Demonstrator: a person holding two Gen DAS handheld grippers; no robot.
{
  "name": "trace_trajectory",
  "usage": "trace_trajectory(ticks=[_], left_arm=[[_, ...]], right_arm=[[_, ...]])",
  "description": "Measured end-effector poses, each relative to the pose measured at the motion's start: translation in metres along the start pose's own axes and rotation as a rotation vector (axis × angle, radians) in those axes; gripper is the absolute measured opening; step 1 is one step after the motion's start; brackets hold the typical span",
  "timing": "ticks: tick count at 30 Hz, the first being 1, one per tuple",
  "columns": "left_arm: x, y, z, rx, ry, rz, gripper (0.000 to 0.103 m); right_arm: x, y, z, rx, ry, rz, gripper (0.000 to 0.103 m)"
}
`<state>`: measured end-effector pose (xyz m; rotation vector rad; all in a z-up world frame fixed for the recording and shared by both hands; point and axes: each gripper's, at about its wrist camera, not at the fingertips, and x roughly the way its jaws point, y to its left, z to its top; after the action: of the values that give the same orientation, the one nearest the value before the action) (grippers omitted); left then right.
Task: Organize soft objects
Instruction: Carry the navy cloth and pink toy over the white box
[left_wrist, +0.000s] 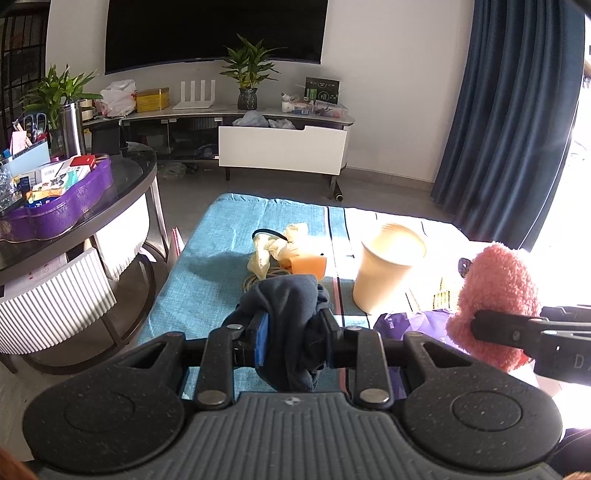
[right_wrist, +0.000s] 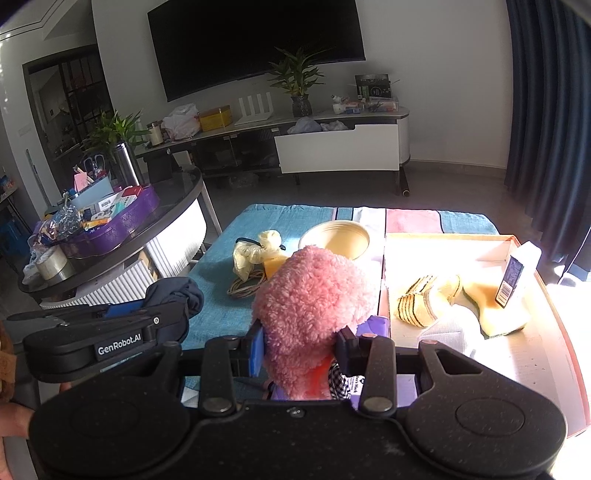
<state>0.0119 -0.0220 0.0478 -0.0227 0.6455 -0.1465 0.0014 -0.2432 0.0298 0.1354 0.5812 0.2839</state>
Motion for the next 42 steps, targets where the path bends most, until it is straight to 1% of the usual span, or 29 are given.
trace_trajectory(ticks=[23, 42], left_arm=[[0.001, -0.031, 0.001, 0.058, 0.003, -0.058, 0.03], [0.005, -0.059, 0.003, 0.107, 0.0, -0.118, 0.03]], right_arm=[[-0.017, -0.031, -0.002, 0.047, -0.023, -0.05, 0.046], [-0.027, -0.062, -0.002, 0.106, -0.051, -0.108, 0.046]])
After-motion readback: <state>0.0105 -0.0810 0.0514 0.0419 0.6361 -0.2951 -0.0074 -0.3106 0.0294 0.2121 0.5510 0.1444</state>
